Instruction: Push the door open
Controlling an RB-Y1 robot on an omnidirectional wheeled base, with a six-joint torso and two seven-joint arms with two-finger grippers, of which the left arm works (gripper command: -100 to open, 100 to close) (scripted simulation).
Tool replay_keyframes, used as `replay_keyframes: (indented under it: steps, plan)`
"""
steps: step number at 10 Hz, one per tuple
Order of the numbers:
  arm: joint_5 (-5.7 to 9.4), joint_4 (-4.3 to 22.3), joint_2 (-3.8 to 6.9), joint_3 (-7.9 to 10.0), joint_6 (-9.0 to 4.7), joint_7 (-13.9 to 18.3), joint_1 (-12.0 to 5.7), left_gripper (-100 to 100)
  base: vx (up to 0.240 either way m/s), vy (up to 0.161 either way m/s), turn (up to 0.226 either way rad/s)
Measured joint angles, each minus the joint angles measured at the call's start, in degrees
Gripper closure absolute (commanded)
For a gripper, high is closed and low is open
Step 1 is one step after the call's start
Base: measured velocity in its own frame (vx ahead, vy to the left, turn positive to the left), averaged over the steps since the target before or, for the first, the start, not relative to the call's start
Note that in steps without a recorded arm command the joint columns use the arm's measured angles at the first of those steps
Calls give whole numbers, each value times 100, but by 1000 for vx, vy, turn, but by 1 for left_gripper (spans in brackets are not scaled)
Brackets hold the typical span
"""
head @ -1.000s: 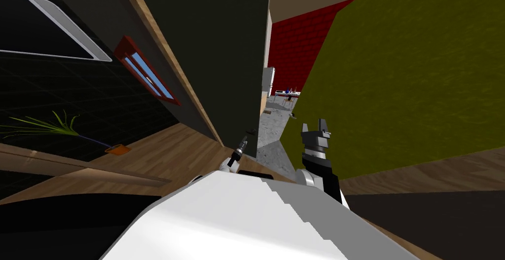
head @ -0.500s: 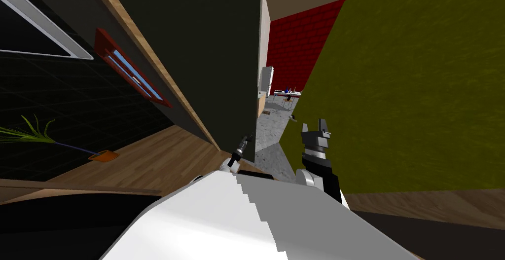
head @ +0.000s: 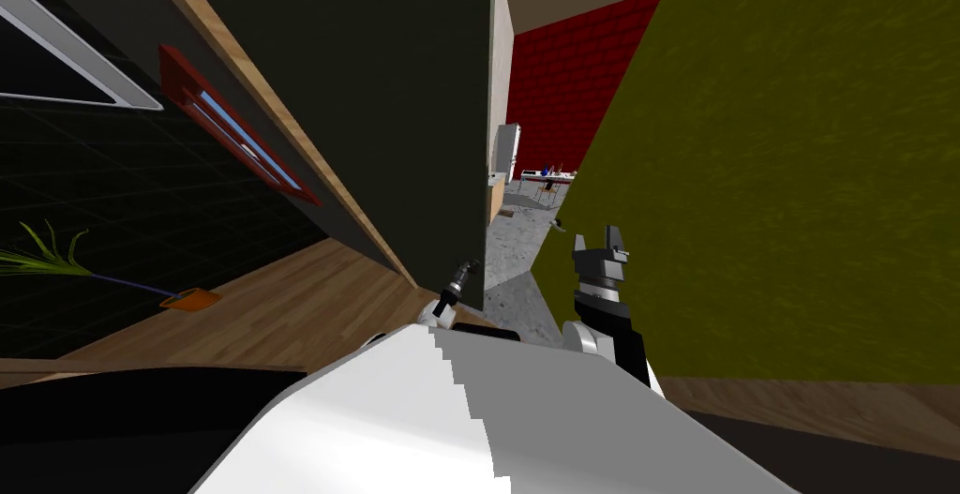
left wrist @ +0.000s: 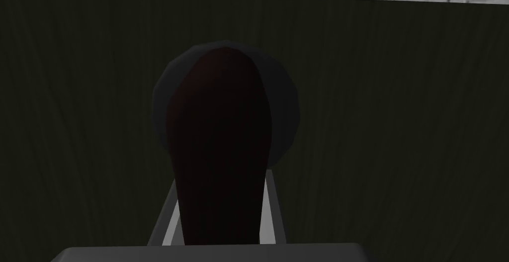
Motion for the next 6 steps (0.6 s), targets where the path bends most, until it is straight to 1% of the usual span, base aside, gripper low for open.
replay_keyframes:
  steps: [2, 3, 4, 5, 6]
  plan:
    - [0, 12, -3, -2, 3, -5, 19, 100, -5, 0, 3]
    - [1, 15, -2, -1, 4, -4, 23, 100, 79, -37, 55]
    - [14, 35, -10, 27, 14, -37, 43, 100, 126, -76, 56]
    - [25, 5, 8, 50, 38, -59, 89, 100, 140, -98, 49]
    - [50, 110, 19, 98, -7, -81, 40, 100, 188, -87, 60]
